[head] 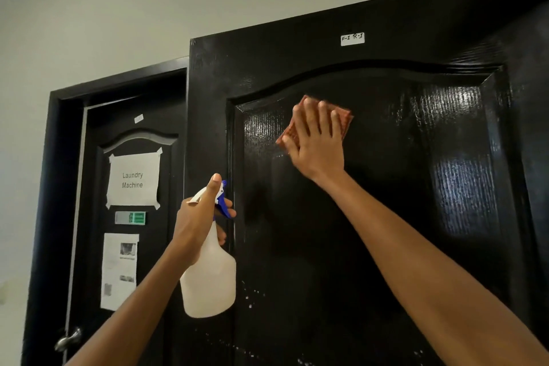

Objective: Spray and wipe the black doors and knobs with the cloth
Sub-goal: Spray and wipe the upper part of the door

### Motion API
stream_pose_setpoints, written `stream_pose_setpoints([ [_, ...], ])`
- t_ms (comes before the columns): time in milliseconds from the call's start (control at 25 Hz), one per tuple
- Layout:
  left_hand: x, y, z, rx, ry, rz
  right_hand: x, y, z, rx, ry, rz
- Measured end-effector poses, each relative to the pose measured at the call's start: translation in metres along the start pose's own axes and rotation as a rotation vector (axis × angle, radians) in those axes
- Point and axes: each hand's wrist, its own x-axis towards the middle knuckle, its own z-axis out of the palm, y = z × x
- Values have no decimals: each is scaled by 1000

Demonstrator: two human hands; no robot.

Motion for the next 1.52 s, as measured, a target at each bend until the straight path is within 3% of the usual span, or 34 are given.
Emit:
stream_pose_setpoints([
  [240,-14,-6,-21,10,-19,-16,-186,-65,48,-64,-438,-943],
  [320,-19,-9,-29,10,-8,-12,-227,-64,52,-79,-568,-1150],
  [400,-21,-13,-29,18,-60,-11,-212,-50,44,-93,-559,-1105],
  [640,-7,-28,-30,-12,-72,-33,-32,-2,-1,-13,-170,-179],
  [760,3,-40,-35,-26,-51,-46,5,-18,6,-15,-14,105],
  [840,11,-46,-39,-33,-42,-66,-10,-44,19,-31,-3,2],
  [1040,10,-60,-44,-2,-24,-86,-169,-104,65,114,-290,-553],
  [1160,4,-66,-49,22,-39,-113,-295,-113,86,-4,-394,-888],
  [1280,1,-67,-53,56,-53,-126,-322,-102,90,-84,-446,-1106],
  [1360,1,-68,-54,66,-51,-134,-282,-101,81,-64,-445,-1004],
  [1520,2,-70,-46,73,-49,-148,-121,-93,53,19,-233,-537],
])
